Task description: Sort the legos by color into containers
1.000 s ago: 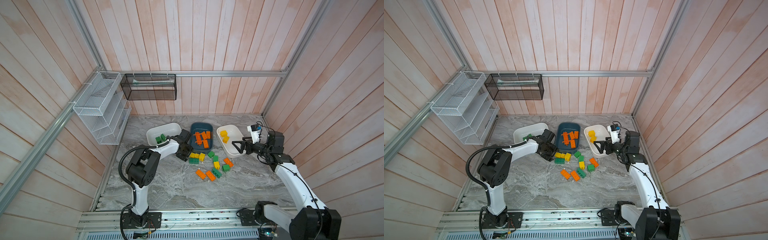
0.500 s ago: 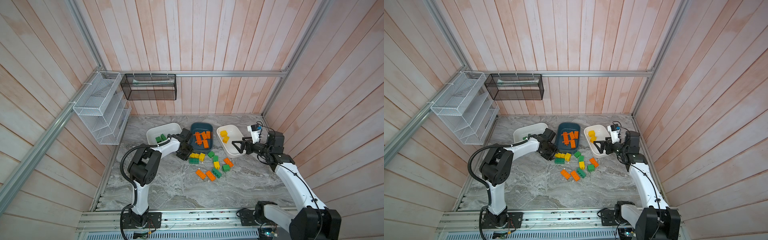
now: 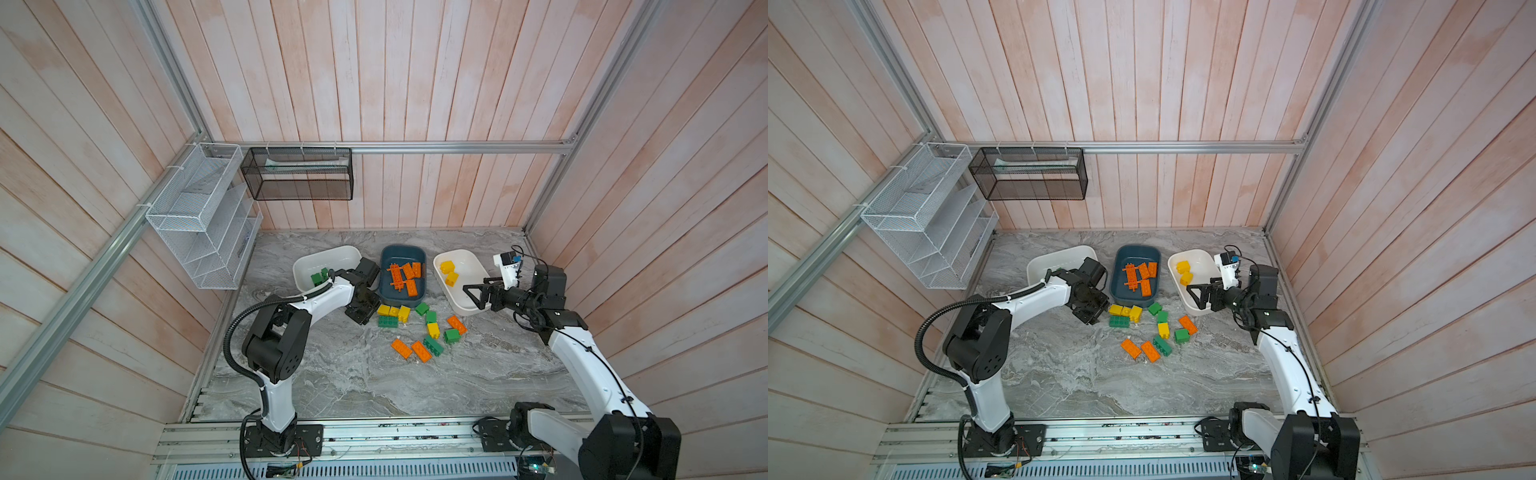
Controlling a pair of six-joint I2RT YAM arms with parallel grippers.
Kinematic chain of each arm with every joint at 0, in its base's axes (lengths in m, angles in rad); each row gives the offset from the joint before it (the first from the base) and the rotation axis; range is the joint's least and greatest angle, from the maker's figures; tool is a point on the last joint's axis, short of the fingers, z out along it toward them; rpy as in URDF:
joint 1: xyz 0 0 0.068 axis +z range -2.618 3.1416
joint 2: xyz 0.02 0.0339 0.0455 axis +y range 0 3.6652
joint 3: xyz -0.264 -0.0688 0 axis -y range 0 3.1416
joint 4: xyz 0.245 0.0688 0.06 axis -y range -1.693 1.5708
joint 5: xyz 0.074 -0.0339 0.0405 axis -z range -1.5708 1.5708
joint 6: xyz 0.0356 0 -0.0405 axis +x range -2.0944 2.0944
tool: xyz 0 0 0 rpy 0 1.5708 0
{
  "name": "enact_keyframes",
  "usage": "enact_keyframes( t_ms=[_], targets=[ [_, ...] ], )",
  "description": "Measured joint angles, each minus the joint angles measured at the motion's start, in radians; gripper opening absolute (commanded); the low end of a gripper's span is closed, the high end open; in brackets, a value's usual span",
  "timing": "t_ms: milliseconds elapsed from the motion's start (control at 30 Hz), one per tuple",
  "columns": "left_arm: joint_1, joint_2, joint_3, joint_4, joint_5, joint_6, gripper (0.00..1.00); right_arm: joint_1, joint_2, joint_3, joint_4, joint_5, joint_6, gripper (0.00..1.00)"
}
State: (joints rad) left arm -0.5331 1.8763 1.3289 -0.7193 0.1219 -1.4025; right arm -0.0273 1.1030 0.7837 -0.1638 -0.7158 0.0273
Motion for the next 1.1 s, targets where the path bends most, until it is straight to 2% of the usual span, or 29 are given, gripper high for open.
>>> enact_keyframes(
  t_ms=[100,233,467,800,1100],
  targets=[
    [0.001,-0.002,0.005,0.01,-0.003,-0.006,0.58,0.0,0.0,0.0,0.0,0.0,0.0,0.98],
    [0.005,0.021,0.006,0.043,0.005,-0.031,0.65,0.0,0.0,0.0,0.002,0.0,0.0,0.98],
    [0.021,0.09,0.013,0.102,0.037,-0.094,0.66,0.0,0.0,0.0,0.007,-0.001,0.0,0.98],
    [0.042,0.099,0.01,0.158,0.094,-0.192,0.67,0.0,0.0,0.0,0.014,-0.017,0.007,0.98],
    [0.073,0.134,0.035,0.165,0.218,-0.206,0.66,0.0,0.0,0.0,0.014,-0.023,0.008,0.98]
  ],
)
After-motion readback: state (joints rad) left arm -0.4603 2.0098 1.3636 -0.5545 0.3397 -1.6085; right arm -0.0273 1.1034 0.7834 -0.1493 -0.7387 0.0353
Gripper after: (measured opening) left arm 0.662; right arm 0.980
